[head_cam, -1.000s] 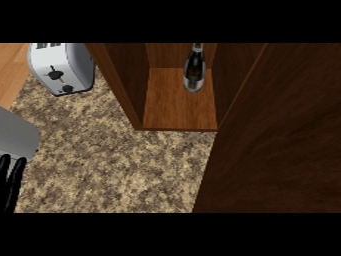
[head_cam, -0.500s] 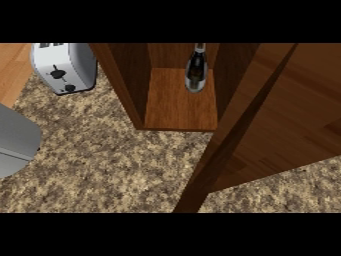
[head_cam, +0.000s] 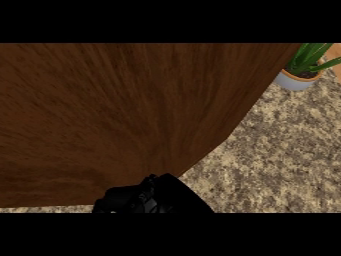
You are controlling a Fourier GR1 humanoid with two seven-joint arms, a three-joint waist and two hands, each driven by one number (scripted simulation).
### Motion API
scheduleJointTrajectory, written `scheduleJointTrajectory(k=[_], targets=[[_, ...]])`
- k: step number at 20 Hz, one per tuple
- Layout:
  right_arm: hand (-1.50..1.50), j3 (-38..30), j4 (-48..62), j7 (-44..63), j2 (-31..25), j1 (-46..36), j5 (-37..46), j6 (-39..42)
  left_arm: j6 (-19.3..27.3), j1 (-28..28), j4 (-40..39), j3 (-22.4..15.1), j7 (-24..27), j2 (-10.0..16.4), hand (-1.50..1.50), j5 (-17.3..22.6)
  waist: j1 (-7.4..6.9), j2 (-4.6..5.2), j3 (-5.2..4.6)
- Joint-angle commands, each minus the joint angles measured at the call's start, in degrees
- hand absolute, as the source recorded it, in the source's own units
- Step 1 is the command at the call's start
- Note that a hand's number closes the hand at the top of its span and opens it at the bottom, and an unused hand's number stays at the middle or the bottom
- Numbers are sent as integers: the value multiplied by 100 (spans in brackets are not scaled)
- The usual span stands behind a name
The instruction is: Pick up the wine, place it into the cabinet and close the cabinet
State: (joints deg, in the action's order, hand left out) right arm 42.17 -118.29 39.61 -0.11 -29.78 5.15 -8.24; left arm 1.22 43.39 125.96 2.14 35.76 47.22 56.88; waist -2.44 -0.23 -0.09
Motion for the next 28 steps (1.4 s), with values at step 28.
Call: scheduleJointTrajectory(k=[28], targets=[[150,-2866,5072,-2595,-635,-2798,-618,772,344,-1279,13,-539,-1531,-745,-150,-617,220,126,4]])
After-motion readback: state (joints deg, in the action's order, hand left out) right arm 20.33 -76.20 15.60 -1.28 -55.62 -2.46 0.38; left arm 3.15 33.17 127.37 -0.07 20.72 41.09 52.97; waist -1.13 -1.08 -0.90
